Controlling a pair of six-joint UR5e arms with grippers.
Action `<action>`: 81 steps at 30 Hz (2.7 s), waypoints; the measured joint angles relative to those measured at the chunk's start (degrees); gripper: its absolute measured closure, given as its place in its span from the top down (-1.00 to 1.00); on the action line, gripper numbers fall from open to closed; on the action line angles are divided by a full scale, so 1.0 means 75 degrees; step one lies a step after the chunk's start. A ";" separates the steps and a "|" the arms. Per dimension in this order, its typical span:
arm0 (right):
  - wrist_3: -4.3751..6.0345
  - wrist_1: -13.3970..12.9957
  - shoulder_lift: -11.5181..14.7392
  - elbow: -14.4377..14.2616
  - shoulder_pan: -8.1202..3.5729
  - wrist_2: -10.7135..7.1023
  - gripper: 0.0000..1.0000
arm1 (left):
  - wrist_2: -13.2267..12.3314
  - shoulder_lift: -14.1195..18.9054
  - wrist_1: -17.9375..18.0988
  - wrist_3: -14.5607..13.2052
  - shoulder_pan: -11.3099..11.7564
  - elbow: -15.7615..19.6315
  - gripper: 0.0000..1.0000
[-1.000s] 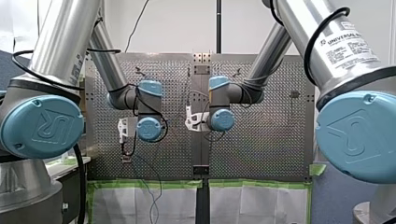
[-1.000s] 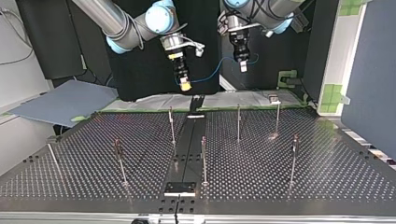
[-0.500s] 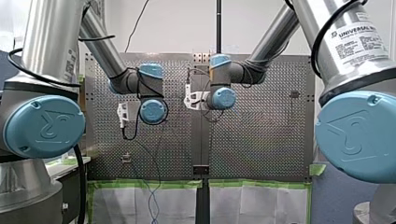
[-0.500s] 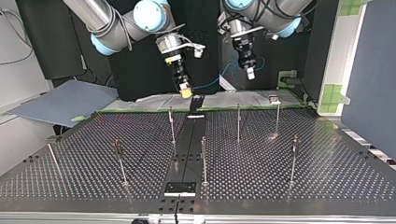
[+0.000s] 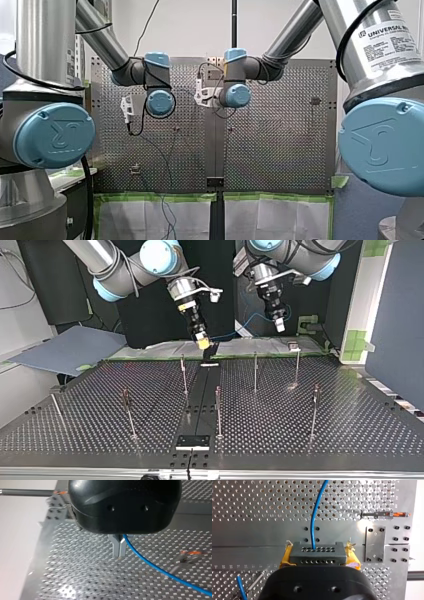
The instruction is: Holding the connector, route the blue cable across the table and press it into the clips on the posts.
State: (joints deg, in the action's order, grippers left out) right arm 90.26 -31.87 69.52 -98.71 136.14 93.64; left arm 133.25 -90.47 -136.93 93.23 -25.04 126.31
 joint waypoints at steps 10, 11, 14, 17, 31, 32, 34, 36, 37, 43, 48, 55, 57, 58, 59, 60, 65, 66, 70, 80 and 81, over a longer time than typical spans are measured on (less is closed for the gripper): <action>0.0004 0.0424 -0.0278 0.0541 0.0055 -0.0214 -1.00 | -0.0018 0.0675 -0.0674 0.0087 0.0351 -0.0393 -1.00; 0.0005 0.0472 -0.0285 0.0617 0.0065 -0.0223 -1.00 | -0.0026 0.0739 -0.0739 0.0089 0.0387 -0.0410 -1.00; 0.0004 0.0601 -0.0296 0.0816 0.0093 -0.0253 -1.00 | -0.0120 0.0948 -0.0936 0.0108 0.0532 -0.0452 -1.00; 0.0003 0.0729 -0.0305 0.1013 0.0136 -0.0268 -1.00 | -0.0309 0.1172 -0.1031 0.0151 0.0737 -0.0475 -1.00; 0.0015 0.1260 -0.0350 0.1863 0.0396 -0.0343 -1.00 | -0.1248 0.0934 -0.1042 0.0303 0.1587 -0.0867 -1.00; 0.0015 0.1291 -0.0352 0.1942 0.0403 -0.0343 -1.00 | -0.1297 0.0920 -0.1034 0.0315 0.1616 -0.0884 -1.00; 0.0015 0.1342 -0.0358 0.2058 0.0414 -0.0348 -1.00 | -0.1387 0.0902 -0.1020 0.0337 0.1701 -0.0921 -1.00; 0.0015 0.1425 -0.0372 0.2188 0.0420 -0.0350 -1.00 | -0.1438 0.0896 -0.1015 0.0350 0.1783 -0.0946 -1.00; 0.0015 0.1466 -0.0381 0.2244 0.0423 -0.0350 -1.00 | -0.1478 0.0895 -0.1017 0.0354 0.1840 -0.0958 -1.00; 0.0015 0.1708 -0.0487 0.2624 0.0446 -0.0347 -1.00 | -0.1825 0.0883 -0.1019 0.0362 0.2216 -0.1030 -1.00; 0.0015 0.1764 -0.0650 0.2868 0.0463 -0.0348 -1.00 | -0.2166 0.0772 -0.0977 0.0448 0.2558 -0.1204 -1.00; 0.0015 0.1907 -0.0938 0.3236 0.0475 -0.0355 -1.00 | -0.2380 0.0434 -0.0953 0.0642 0.2830 -0.1595 -1.00; 0.0015 0.1949 -0.1025 0.3370 0.0467 -0.0355 -1.00 | -0.2389 0.0315 -0.0952 0.0655 0.2863 -0.1693 -1.00; 0.0015 0.1966 -0.1064 0.3429 0.0465 -0.0355 -1.00 | -0.2389 0.0232 -0.0949 0.0661 0.2889 -0.1741 -1.00; 0.0015 0.1993 -0.1118 0.3502 0.0464 -0.0355 -1.00 | -0.2390 0.0178 -0.0941 0.0666 0.2911 -0.1766 -1.00; 0.0015 0.2015 -0.1163 0.3557 0.0464 -0.0355 -1.00 | -0.2392 0.0134 -0.0924 0.0671 0.2937 -0.1784 -1.00; 0.0015 0.2091 -0.1412 0.3808 0.0472 -0.0355 -1.00 | -0.2415 0.0038 -0.0883 0.0686 0.3180 -0.1819 -1.00; 0.0015 0.2096 -0.1445 0.3839 0.0474 -0.0356 -1.00 | -0.2432 0.0033 -0.0888 0.0688 0.3234 -0.1819 -1.00; 0.0015 0.2098 -0.1531 0.3931 0.0473 -0.0355 -1.00 | -0.2628 0.0027 -0.0844 0.0712 0.3508 -0.1822 -1.00; 0.0015 0.2139 -0.1717 0.4228 0.0426 -0.0356 -1.00 | -0.3246 -0.0194 -0.0648 0.0868 0.3743 -0.1976 -1.00; 0.0015 0.2144 -0.1738 0.4260 0.0426 -0.0357 -1.00 | -0.3304 -0.0211 -0.0633 0.0880 0.3751 -0.1994 -1.00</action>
State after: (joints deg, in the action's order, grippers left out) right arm 90.37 -15.80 56.49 -66.76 139.34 90.97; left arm 108.47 -92.05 -141.68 99.83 3.09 111.36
